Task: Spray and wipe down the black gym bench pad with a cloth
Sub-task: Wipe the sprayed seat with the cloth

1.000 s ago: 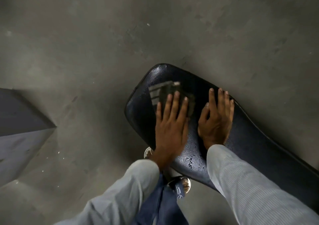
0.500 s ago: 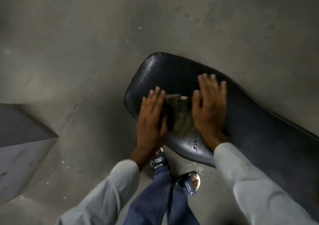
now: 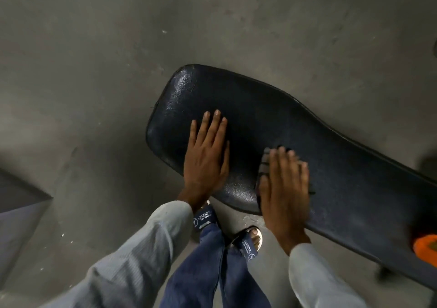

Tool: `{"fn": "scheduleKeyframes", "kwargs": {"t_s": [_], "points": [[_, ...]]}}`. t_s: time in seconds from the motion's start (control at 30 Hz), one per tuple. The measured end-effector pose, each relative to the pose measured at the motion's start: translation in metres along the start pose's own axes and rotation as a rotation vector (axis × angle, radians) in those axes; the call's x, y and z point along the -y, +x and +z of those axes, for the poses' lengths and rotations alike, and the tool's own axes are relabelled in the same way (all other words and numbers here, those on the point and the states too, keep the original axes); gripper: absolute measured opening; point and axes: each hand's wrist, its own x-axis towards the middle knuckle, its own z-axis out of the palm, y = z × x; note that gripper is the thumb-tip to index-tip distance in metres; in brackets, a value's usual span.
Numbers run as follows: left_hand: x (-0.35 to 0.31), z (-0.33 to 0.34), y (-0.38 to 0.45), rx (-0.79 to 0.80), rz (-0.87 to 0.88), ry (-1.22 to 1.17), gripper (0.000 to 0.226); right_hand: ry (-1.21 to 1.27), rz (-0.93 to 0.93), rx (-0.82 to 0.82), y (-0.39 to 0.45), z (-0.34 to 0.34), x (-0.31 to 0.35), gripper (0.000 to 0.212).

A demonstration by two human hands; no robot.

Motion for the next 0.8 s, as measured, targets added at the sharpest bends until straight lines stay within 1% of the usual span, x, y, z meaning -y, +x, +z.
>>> {"fn": "scheduleKeyframes", "kwargs": {"t_s": [0.07,0.1,0.13,0.17,0.23,0.3,0.33,0.37,0.43,0.5,0.57,0.63,0.7,0.8], "points": [[0.000,0.003,-0.001,0.003,0.008,0.093,0.060,0.051,0.209,-0.049,0.025,-0.004,0.011,0.062],[0.000,0.003,-0.001,0.010,0.008,0.111,0.061,0.056,0.264,-0.066,0.037,-0.005,0.022,0.062],[-0.001,0.004,-0.001,0.017,0.010,0.121,0.062,0.058,0.268,-0.063,0.045,-0.005,0.034,0.062],[-0.001,0.003,0.000,0.025,0.008,0.131,0.063,0.055,0.224,-0.040,0.047,-0.003,0.044,0.063],[-0.001,0.001,0.000,0.048,0.004,0.148,0.064,0.008,0.038,0.040,0.030,0.003,0.052,0.069],[-0.003,0.000,0.000,0.062,0.001,0.155,0.064,-0.034,-0.139,0.095,-0.003,0.005,0.039,0.076],[-0.004,0.000,0.000,0.063,-0.003,0.157,0.064,-0.032,-0.168,0.100,-0.017,0.005,0.025,0.077],[-0.004,0.000,0.001,0.059,-0.006,0.159,0.063,-0.018,-0.150,0.096,-0.027,0.004,0.010,0.075],[-0.004,0.000,0.001,0.049,-0.013,0.164,0.062,0.018,-0.016,0.064,-0.025,-0.004,-0.017,0.066],[-0.004,0.001,0.000,0.046,-0.011,0.170,0.063,0.037,0.173,0.011,0.003,-0.010,-0.026,0.061],[-0.004,0.001,0.000,0.045,-0.007,0.172,0.064,0.053,0.335,-0.067,0.045,-0.012,-0.015,0.061],[-0.005,0.001,0.000,0.046,-0.004,0.179,0.066,0.074,0.381,-0.108,0.081,-0.012,0.005,0.061],[-0.004,0.001,0.000,0.053,-0.002,0.185,0.068,0.086,0.282,-0.090,0.091,-0.009,0.025,0.062],[-0.004,0.001,0.001,0.061,0.001,0.193,0.067,0.052,-0.017,0.000,0.051,-0.002,0.037,0.067]]}}
